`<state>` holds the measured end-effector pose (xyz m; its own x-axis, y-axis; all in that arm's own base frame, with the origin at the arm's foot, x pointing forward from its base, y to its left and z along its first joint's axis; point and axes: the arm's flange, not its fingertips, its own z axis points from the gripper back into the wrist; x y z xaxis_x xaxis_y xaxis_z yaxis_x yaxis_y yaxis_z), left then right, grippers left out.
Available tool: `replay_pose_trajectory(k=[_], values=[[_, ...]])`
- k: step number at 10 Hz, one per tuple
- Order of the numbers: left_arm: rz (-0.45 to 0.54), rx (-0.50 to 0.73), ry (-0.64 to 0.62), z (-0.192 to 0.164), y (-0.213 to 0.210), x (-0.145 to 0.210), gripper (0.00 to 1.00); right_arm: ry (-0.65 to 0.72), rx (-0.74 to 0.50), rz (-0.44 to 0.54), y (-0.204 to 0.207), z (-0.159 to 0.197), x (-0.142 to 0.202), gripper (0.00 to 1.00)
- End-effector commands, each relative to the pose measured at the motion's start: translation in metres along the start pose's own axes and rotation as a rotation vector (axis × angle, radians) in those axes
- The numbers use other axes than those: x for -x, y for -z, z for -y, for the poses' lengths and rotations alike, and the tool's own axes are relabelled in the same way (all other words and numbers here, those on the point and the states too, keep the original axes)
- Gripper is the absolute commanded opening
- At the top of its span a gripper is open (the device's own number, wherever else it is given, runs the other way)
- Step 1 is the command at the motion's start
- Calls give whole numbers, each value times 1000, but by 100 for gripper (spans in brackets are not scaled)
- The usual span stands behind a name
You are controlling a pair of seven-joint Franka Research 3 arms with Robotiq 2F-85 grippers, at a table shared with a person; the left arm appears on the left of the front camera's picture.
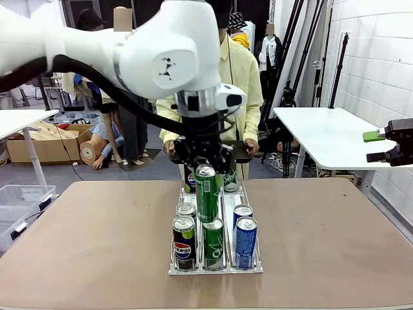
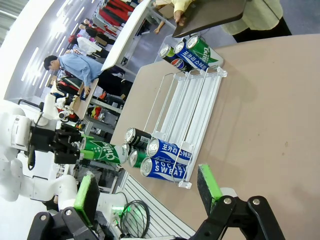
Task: Retrieve and hand over the desired beverage to the person.
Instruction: Pick up a can of the same type that the person held from the Automatic Can Dispenser.
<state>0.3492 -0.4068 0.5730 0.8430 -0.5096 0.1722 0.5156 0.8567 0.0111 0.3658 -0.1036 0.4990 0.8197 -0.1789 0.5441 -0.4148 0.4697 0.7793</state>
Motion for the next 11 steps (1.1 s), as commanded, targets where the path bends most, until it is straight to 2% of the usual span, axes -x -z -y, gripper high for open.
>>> replay_pose_trajectory(k=[1,4,8,11], values=[[7,47,1,-28,-19,15,0,0,-3,1,0,0,0,100],[17,8,-48,-66,-46,39,0,0,-3,1,0,0,0,100],[-33,-82,-97,-121,-47,74,0,0,-3,1,0,0,0,100],[30,-53,-125,-157,-51,106,0,0,-3,1,0,0,0,100]])
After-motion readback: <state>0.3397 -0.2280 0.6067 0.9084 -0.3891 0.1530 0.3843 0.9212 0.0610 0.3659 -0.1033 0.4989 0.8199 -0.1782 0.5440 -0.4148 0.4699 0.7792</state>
